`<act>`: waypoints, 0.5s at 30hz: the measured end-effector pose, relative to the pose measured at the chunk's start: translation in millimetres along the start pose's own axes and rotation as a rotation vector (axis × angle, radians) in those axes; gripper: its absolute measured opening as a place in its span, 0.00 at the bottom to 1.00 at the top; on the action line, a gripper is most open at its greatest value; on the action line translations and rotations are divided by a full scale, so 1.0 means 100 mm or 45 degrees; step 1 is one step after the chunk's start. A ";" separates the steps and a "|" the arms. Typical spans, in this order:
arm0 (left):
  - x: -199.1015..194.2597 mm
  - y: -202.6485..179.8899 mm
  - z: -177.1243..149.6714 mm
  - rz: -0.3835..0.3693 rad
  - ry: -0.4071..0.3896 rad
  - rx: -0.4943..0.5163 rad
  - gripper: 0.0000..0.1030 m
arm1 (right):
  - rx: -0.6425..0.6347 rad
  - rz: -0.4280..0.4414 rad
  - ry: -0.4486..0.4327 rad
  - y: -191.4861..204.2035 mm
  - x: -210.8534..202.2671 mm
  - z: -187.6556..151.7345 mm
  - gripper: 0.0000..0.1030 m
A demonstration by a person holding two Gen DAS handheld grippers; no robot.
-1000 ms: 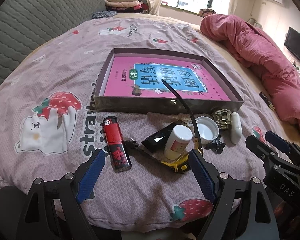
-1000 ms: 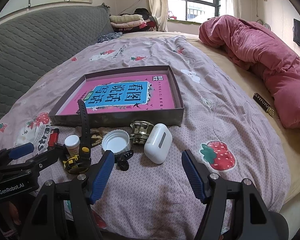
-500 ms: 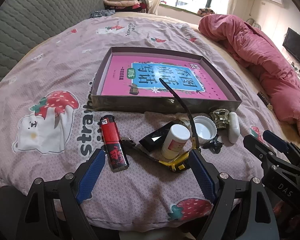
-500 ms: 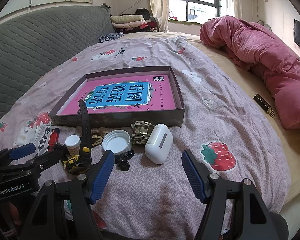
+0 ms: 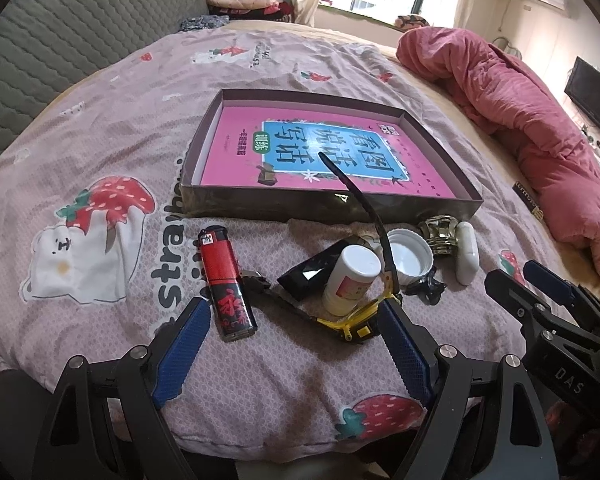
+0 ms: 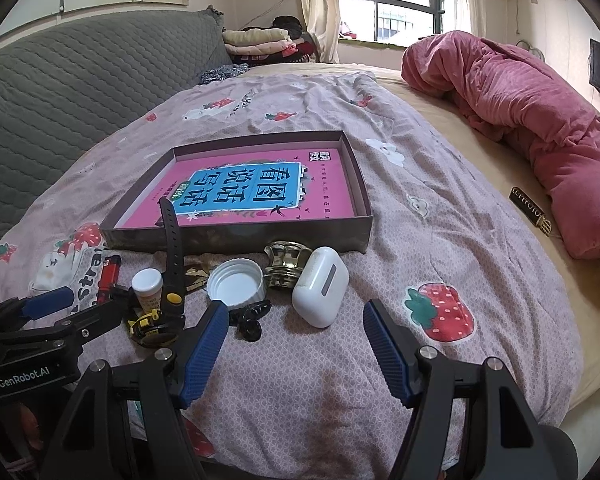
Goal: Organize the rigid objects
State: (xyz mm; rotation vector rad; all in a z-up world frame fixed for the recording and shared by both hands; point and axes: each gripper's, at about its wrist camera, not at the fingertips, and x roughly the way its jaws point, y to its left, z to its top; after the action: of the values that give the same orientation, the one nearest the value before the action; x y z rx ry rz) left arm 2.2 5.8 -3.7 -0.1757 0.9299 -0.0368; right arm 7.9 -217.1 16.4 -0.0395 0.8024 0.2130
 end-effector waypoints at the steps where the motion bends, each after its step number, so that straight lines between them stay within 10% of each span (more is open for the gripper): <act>1: 0.01 0.00 0.00 -0.007 0.009 0.004 0.84 | 0.001 0.000 0.004 0.00 0.01 0.00 0.67; 15: -0.01 -0.08 -0.06 -0.080 0.038 0.097 0.84 | 0.032 0.010 0.008 -0.08 0.03 0.00 0.67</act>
State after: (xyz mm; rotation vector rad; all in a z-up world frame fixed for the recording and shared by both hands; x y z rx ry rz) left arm -2.8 -3.3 -5.5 -0.1341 0.9514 -0.1330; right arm 11.3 -224.0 13.7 -0.0133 0.8116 0.2106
